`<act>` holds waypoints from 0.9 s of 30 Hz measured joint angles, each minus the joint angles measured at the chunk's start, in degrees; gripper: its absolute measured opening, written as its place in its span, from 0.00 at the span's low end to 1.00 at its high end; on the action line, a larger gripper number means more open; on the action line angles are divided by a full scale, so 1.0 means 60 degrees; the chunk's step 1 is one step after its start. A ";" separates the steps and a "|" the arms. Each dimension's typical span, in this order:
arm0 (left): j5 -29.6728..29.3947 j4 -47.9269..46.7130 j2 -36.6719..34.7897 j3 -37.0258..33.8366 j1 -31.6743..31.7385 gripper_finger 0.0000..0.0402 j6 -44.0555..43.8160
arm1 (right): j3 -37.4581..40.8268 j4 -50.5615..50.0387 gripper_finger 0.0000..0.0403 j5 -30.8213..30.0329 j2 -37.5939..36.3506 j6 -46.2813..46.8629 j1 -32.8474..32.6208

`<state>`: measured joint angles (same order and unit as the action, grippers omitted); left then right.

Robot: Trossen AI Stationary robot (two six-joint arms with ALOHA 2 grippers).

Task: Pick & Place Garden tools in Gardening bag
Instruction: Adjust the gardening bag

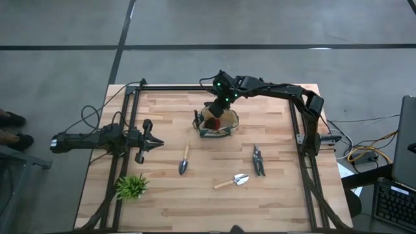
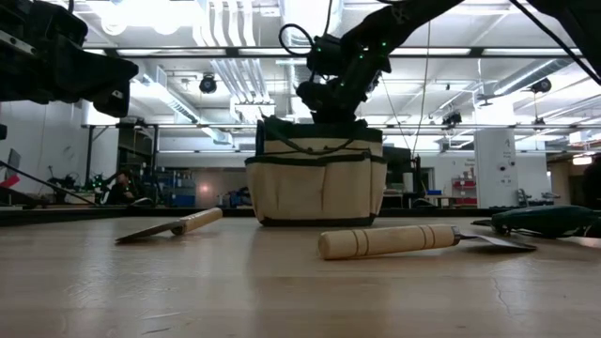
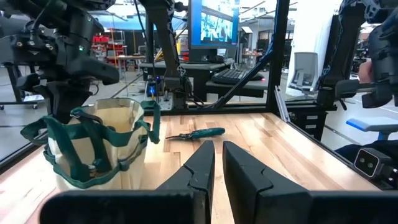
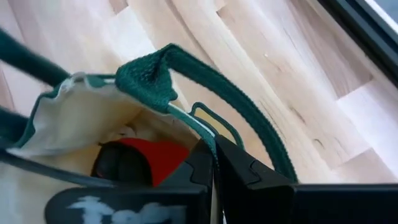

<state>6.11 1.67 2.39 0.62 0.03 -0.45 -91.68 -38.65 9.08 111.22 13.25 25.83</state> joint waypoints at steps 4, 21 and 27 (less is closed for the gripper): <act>0.0002 0.0000 0.0000 0.0000 0.0000 0.09 0.0000 | 0.0004 0.0050 0.02 -0.0036 0.0000 0.0536 0.0160; 0.0002 0.0000 0.0000 0.0000 -0.0003 0.09 0.0000 | 0.0015 -0.0022 0.04 -0.0761 -0.0341 -0.1050 0.0360; 0.0004 0.0000 0.0000 0.0000 0.0000 0.09 0.0000 | 0.0015 -0.0180 0.17 -0.0754 -0.0756 -0.2043 0.0367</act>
<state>6.13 1.67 2.39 0.62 0.03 -0.45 -91.59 -39.73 4.56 106.68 0.99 28.03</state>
